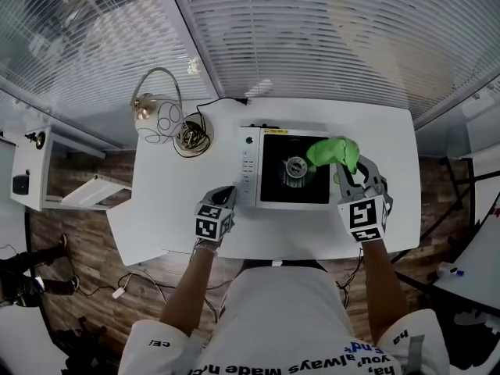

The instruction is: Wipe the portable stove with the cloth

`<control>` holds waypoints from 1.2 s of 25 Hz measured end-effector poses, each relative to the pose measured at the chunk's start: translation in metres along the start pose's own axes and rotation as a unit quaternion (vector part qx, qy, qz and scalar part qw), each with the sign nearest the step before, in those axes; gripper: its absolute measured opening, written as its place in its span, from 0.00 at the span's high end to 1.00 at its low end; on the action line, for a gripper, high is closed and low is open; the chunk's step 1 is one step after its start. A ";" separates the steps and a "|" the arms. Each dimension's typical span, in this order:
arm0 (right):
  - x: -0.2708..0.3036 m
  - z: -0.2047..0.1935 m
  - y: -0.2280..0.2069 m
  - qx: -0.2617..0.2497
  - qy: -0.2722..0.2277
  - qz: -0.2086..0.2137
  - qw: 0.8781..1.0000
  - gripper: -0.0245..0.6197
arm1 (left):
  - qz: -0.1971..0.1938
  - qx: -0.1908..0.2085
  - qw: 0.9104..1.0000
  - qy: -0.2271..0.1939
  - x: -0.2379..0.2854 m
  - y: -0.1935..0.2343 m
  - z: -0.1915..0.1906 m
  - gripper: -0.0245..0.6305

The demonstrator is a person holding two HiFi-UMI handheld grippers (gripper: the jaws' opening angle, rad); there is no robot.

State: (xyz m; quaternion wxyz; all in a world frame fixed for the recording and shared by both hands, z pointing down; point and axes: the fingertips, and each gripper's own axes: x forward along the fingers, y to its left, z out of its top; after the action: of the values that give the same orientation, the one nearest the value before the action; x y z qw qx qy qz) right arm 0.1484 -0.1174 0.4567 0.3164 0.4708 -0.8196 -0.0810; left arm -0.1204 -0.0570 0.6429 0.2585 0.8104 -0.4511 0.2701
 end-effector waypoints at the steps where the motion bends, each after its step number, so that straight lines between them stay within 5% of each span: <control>1: -0.003 0.005 -0.005 0.001 -0.008 -0.008 1.000 0.90 | 0.000 0.000 1.000 0.000 0.000 0.000 0.000 0.95; 12: -0.035 0.047 -0.002 -0.004 -0.060 -0.020 0.998 0.90 | 0.000 -0.002 1.000 0.000 0.000 0.000 0.000 0.95; 23: -0.016 -0.017 0.081 -0.026 0.017 0.086 0.996 0.90 | 0.000 -0.002 1.000 -0.002 0.001 0.000 0.000 0.95; 30: 0.004 -0.071 0.160 -0.053 0.085 0.194 0.976 0.90 | 0.000 -0.007 1.000 -0.003 0.000 0.000 -0.001 0.95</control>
State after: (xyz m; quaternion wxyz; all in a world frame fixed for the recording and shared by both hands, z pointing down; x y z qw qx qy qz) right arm 0.0737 -0.0216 0.5829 0.4195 0.2904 -0.8598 -0.0208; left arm -0.1210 -0.0561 0.6437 0.2625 0.8093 -0.4539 0.2648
